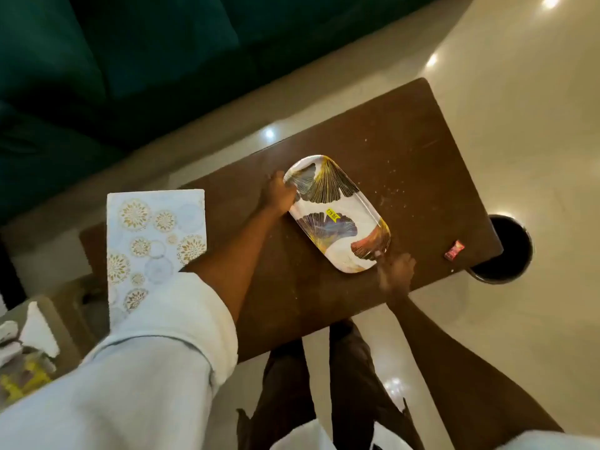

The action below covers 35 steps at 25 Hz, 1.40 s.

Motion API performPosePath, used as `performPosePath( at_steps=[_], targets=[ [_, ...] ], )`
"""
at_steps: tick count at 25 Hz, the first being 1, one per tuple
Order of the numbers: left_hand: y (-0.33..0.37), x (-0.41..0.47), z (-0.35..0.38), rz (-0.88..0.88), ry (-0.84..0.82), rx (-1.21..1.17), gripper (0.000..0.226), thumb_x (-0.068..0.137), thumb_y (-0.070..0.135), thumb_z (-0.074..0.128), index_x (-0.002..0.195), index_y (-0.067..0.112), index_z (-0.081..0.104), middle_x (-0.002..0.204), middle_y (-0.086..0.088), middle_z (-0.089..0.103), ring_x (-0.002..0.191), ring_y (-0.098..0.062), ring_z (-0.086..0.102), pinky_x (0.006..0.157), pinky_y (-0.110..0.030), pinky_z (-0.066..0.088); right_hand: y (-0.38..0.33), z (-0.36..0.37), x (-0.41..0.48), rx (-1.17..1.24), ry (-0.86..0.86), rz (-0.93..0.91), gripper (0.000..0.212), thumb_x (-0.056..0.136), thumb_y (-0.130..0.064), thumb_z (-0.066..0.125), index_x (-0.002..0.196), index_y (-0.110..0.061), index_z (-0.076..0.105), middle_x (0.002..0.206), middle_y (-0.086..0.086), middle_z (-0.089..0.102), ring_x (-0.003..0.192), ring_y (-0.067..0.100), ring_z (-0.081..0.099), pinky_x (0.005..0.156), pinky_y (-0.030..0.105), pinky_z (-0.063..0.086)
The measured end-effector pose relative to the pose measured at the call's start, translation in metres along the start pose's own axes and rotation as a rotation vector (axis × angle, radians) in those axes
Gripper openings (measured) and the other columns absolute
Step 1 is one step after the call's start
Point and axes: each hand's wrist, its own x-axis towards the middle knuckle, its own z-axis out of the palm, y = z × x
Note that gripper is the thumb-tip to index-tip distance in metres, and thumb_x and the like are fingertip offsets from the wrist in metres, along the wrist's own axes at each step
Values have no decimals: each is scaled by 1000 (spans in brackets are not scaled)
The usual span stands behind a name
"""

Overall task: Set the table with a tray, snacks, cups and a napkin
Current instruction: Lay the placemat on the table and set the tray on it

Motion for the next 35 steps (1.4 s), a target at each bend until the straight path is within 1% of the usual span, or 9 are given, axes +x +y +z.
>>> performPosePath(
  at_steps=[3,6,9,13,17,23,28,31,35],
  targets=[
    [4,38,12,-18,53,87,48,100,23,56,145,6,49,147,-20,49,136,-36,51,111,-41,46,21,12,21,231,-14,137,48,97,-27,71,128,7,55,125,28,63,118,42,61,105,55,48],
    [-7,65,23,-7,69,184,42,101,21,53,140,5,53,143,-20,53,135,-36,49,112,-42,43,31,26,34,295,-31,196,48,95,-25,73,129,4,56,121,22,68,103,26,62,95,41,51],
    [-21,74,35,7,59,183,35,104,15,49,137,3,56,139,-20,57,129,-35,56,108,-44,48,36,41,45,344,-5,212,45,92,-19,76,126,4,57,117,24,69,99,26,64,87,34,50],
    [-29,78,40,8,104,96,28,105,14,52,130,3,58,130,-18,64,118,-31,64,94,-41,54,44,50,52,362,44,220,40,91,-15,76,122,4,57,115,25,69,98,30,66,94,41,56],
    [-32,88,39,-31,117,26,25,101,15,61,122,3,61,122,-16,70,111,-31,69,82,-36,55,49,53,57,496,-17,279,40,94,-10,72,128,3,54,124,25,64,115,38,66,94,49,59],
    [-29,97,43,-21,119,-3,25,98,11,66,120,0,64,120,-18,71,112,-33,69,81,-34,56,54,53,64,605,-18,302,40,95,-6,70,129,4,53,124,31,61,117,43,65,92,51,59],
    [26,128,61,91,89,56,24,97,12,68,117,-1,67,116,-20,72,105,-34,69,89,-39,56,47,34,89,662,47,291,39,96,-8,69,130,4,52,123,30,60,116,41,65,93,55,59],
    [75,147,83,167,72,85,22,95,12,69,114,1,69,108,-15,73,91,-22,63,91,-38,56,42,12,120,686,109,277,36,97,-8,68,128,2,53,114,22,61,110,36,66,90,54,60],
    [133,164,116,241,55,137,23,95,18,69,115,9,71,117,-11,74,106,-24,69,88,-32,53,40,-22,165,692,193,259,31,97,-7,68,124,0,54,102,14,59,98,28,63,87,52,60]
  ],
)
